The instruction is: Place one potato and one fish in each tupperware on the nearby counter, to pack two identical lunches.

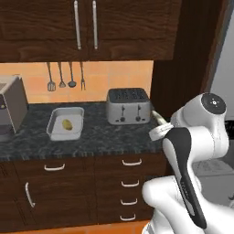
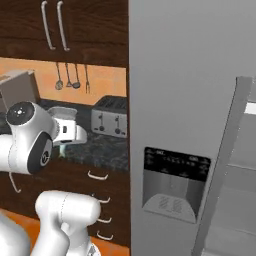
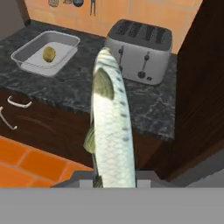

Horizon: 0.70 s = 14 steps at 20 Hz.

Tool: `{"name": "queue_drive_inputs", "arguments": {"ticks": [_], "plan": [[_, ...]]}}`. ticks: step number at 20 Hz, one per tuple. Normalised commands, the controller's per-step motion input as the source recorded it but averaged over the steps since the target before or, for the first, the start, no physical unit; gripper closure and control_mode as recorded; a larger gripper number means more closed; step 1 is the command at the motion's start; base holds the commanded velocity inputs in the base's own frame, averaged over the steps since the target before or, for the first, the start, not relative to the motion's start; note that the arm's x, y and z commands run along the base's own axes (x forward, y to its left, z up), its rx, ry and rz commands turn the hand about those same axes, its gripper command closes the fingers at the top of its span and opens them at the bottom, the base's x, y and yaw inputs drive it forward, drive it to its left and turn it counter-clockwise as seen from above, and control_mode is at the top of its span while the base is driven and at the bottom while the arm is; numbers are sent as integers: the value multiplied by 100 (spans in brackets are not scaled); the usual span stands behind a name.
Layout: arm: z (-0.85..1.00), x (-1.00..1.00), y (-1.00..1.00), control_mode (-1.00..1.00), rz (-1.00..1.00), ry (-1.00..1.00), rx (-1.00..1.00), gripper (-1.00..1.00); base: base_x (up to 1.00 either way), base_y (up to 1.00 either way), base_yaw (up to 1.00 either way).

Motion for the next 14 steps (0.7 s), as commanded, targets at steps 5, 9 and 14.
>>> {"name": "queue_drive_inputs", "arguments": {"ticks": [5, 9, 14], "plan": [[0, 0, 0, 100, 0, 0, 0, 100, 85, 100, -10], [0, 0, 0, 100, 0, 0, 0, 100, 50, 100, -21], [0, 0, 0, 100, 0, 0, 0, 100, 44, 98, -29]]}}
